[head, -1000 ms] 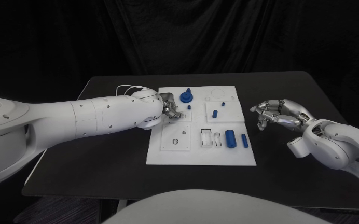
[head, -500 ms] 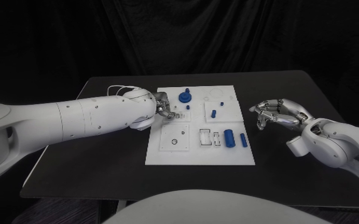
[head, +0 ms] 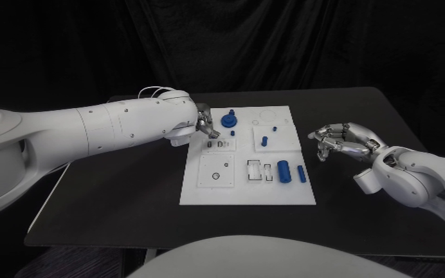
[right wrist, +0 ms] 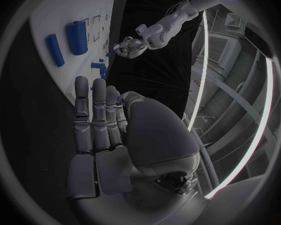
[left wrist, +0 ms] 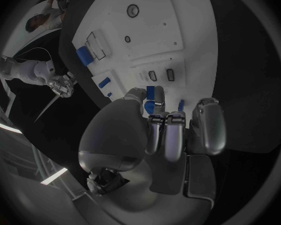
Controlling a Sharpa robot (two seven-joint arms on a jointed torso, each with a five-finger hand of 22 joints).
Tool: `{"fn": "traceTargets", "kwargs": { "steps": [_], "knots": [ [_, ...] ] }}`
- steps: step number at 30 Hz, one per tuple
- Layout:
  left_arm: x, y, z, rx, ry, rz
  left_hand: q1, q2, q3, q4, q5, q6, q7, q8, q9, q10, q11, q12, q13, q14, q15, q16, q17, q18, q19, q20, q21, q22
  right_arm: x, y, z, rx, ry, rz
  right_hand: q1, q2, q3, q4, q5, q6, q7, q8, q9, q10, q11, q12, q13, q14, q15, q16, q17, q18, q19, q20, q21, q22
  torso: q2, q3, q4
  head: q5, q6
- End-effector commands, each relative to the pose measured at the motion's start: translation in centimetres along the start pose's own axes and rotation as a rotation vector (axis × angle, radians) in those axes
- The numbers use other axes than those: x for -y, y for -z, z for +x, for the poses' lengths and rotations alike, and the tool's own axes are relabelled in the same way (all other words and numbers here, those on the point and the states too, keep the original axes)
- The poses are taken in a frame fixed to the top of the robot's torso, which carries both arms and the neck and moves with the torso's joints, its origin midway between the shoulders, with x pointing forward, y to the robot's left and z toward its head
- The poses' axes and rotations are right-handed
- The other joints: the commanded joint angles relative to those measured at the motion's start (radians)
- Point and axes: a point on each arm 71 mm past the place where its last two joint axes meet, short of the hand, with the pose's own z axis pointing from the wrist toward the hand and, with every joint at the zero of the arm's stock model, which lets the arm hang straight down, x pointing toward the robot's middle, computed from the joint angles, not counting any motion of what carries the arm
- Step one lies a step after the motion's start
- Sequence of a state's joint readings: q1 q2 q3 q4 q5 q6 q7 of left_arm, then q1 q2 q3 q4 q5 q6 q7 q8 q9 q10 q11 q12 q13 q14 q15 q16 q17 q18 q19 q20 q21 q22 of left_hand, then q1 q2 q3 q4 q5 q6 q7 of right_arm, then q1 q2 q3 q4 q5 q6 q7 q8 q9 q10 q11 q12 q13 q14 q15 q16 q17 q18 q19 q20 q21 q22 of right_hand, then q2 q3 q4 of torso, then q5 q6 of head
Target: Assemble the parts on the task board
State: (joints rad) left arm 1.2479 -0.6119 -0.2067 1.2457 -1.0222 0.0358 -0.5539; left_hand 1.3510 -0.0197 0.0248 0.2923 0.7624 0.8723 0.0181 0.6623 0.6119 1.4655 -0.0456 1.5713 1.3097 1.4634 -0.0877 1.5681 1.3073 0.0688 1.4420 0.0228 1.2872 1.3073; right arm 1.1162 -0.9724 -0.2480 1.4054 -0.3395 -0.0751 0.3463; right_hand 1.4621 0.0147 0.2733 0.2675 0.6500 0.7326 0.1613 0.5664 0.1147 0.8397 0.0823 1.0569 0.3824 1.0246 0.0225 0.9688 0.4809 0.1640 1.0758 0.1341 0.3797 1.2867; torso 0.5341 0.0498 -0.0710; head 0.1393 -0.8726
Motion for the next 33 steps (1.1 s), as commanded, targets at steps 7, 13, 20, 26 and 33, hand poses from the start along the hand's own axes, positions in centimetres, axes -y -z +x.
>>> {"fn": "traceTargets", "kwargs": {
  "steps": [7, 13, 20, 26, 33],
  "knots": [
    [0.6, -1.0, 0.5, -0.202, -0.037, -0.029, -0.007, -0.003, 0.028, -0.001, -0.054, 0.001, 0.005, -0.01, -0.009, 0.105, 0.0, -0.001, 0.261, 0.107, -0.004, 0.003, 0.263, 0.002, -0.013, -0.001, -0.017, 0.169, 0.2, 0.1, 0.0, -0.008, -0.002, 0.02, 0.013, 0.0, 0.007, -0.002, 0.004, -0.007, 0.001, -0.002, -0.001, -0.005, 0.005, -0.003, -0.001, -0.003, 0.004, -0.004, -0.002, 0.017, 0.002, -0.002, 0.004, 0.0, 0.0, -0.0001, -0.0003, 0.002, 0.0],
    [1.4, -1.7, 0.2, -0.204, -0.042, -0.04, -0.008, -0.002, 0.031, -0.001, -0.058, 0.0, 0.006, -0.012, -0.01, 0.105, 0.001, -0.001, 0.261, 0.107, -0.003, 0.003, 0.263, 0.003, -0.015, -0.001, -0.021, 0.168, 0.2, -0.1, 0.2, -0.014, -0.003, 0.019, 0.013, 0.001, 0.007, -0.002, 0.004, -0.008, 0.001, -0.002, -0.001, -0.005, 0.005, -0.003, -0.001, -0.003, 0.004, -0.004, -0.002, 0.017, 0.002, -0.002, 0.004, 0.0, 0.001, -0.0002, 0.0005, 0.003, 0.0],
    [1.9, -2.1, 0.2, -0.198, -0.041, -0.042, -0.009, 0.0, 0.035, -0.001, -0.063, -0.002, 0.007, -0.014, -0.012, 0.105, 0.001, -0.001, 0.261, 0.107, -0.002, 0.003, 0.263, 0.005, -0.02, 0.0, -0.03, 0.165, 0.2, -0.1, 0.3, -0.016, -0.004, 0.021, 0.014, 0.001, 0.008, -0.003, 0.004, -0.008, 0.001, -0.002, -0.001, -0.006, 0.005, -0.003, -0.001, -0.003, 0.004, -0.004, -0.002, 0.017, 0.002, -0.002, 0.004, 0.0, 0.001, -0.0001, 0.0002, 0.007, 0.0],
    [2.1, -2.4, 0.1, -0.194, -0.039, -0.047, -0.012, 0.001, 0.037, 0.0, -0.066, -0.003, 0.008, -0.015, -0.013, 0.105, 0.003, -0.001, 0.261, 0.107, -0.001, 0.003, 0.263, 0.006, -0.021, 0.0, -0.034, 0.164, 0.2, -0.1, 0.3, -0.017, -0.004, 0.025, 0.014, 0.001, 0.008, -0.003, 0.004, -0.008, 0.001, -0.002, -0.001, -0.006, 0.005, -0.003, -0.001, -0.003, 0.004, -0.004, -0.002, 0.017, 0.002, -0.002, 0.004, 0.0, 0.001, -0.0002, 0.0005, 0.007, 0.0],
    [2.1, -2.6, 0.2, -0.2, -0.043, -0.057, -0.014, 0.002, 0.044, -0.002, -0.081, -0.006, 0.01, -0.018, -0.015, 0.105, 0.004, -0.001, 0.261, 0.107, 0.0, 0.003, 0.263, 0.006, -0.023, 0.002, -0.038, 0.163, 0.2, -0.2, 0.4, -0.02, -0.005, 0.029, 0.015, 0.001, 0.009, -0.004, 0.005, -0.008, 0.001, -0.002, -0.001, -0.006, 0.005, -0.003, -0.002, -0.004, 0.004, -0.004, -0.002, 0.017, 0.001, -0.002, 0.004, 0.0, 0.001, -0.0004, 0.0003, 0.01, 0.0]
  ]
}}
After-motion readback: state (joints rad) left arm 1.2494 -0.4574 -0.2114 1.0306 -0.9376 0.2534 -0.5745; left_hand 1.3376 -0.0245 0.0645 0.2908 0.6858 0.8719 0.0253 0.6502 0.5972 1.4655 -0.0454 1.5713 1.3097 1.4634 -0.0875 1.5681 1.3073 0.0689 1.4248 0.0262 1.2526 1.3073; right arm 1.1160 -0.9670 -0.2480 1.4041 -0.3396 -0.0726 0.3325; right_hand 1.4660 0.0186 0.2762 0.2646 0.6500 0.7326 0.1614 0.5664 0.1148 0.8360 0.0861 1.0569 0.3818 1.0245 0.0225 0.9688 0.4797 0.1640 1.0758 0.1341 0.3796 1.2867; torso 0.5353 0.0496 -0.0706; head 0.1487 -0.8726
